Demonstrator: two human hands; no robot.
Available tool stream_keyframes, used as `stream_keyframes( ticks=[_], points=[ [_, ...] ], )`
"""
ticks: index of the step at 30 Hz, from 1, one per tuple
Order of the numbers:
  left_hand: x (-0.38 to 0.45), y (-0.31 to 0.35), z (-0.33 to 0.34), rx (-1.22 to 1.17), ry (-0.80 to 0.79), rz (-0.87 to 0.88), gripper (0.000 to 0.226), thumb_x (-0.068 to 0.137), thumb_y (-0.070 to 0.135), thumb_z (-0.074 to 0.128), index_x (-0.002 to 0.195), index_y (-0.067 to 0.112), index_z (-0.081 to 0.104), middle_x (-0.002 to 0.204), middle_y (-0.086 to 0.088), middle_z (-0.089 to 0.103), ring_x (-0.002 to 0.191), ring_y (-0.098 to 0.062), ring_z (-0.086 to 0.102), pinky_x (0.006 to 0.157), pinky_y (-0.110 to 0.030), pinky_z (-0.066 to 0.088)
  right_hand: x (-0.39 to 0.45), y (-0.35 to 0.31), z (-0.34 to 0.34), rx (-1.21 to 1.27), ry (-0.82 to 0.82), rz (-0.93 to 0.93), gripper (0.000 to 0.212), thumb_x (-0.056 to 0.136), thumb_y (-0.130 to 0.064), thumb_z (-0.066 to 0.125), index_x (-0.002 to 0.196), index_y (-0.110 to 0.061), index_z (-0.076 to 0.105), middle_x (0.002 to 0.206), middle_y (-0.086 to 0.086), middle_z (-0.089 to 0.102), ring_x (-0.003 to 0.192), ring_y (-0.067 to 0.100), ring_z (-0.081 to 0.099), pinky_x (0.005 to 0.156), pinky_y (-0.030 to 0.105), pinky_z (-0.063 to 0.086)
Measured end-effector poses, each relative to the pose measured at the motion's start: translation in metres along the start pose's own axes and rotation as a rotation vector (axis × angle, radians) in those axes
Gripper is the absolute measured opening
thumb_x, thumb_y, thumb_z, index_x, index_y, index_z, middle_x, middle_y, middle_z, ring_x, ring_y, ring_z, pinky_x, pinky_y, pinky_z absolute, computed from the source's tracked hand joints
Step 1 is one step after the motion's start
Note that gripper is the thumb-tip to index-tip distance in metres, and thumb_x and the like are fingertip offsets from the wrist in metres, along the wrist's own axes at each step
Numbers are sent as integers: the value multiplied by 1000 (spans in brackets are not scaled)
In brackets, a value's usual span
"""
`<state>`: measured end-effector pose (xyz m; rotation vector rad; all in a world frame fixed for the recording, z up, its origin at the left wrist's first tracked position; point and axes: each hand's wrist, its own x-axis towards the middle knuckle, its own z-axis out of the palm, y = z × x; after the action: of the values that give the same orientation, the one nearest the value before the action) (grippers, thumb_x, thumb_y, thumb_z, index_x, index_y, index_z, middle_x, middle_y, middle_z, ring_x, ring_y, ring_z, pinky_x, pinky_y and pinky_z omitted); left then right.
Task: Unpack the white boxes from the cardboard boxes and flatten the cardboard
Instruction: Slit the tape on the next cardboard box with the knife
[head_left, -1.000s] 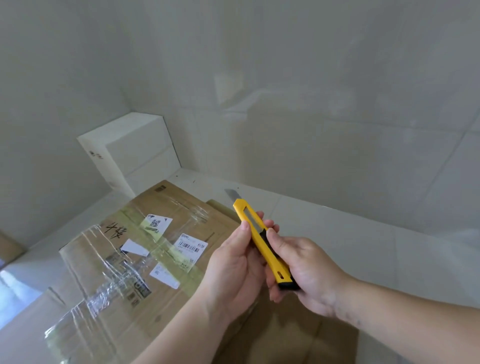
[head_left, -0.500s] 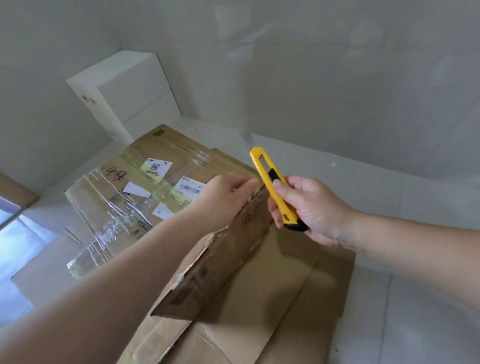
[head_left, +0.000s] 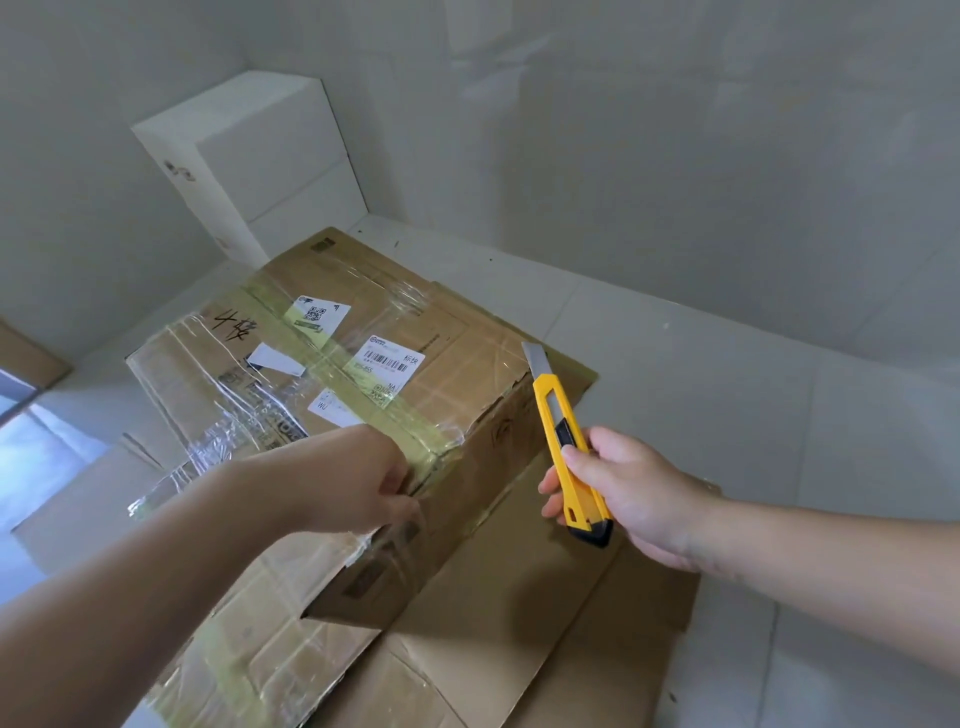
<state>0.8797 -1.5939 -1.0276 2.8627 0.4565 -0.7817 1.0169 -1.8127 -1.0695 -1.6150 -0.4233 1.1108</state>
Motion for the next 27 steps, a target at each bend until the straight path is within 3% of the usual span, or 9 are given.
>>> stream_keyframes(
  ticks=[4, 9, 17, 22, 27],
  points=[
    [-4, -6, -7, 41, -50, -12, 33, 82, 37, 56, 64, 11, 48, 61, 0, 41, 53, -14, 35, 53, -25, 36, 2, -3, -5, -17, 8, -12, 19, 102, -19, 39, 110, -11, 55, 91, 11, 69, 78, 21, 69, 76, 35, 58],
    [-1, 6, 0, 272, 64, -4, 26, 79, 30, 46, 62, 11, 45, 58, -2, 40, 53, -17, 41, 50, -26, 38, 3, 1, -12, 11, 27, -3, 19, 102, -19, 40, 109, -11, 55, 92, 13, 69, 79, 23, 69, 79, 39, 58],
    [51, 54, -22, 122, 276, -25, 27, 84, 23, 44, 60, 10, 42, 59, -2, 38, 50, -17, 38, 44, -24, 31, 21, -3, -13, 190, 151, 27, 19, 103, -17, 38, 107, -7, 53, 84, 13, 66, 69, 23, 67, 64, 32, 54],
    [63, 64, -17, 61, 306, -38, 29, 84, 24, 44, 58, 11, 39, 59, -2, 38, 50, -17, 38, 43, -25, 28, 34, -17, -13, 216, 205, 15, 20, 103, -19, 38, 109, -7, 54, 81, 8, 65, 65, 18, 66, 75, 38, 55],
    [68, 66, -19, 67, 304, -36, 29, 85, 26, 44, 59, 13, 40, 60, -1, 39, 53, -17, 40, 45, -25, 31, 44, -23, -11, 203, 241, 19, 21, 103, -21, 38, 111, -9, 53, 84, 9, 66, 64, 16, 66, 74, 36, 54]
  ],
)
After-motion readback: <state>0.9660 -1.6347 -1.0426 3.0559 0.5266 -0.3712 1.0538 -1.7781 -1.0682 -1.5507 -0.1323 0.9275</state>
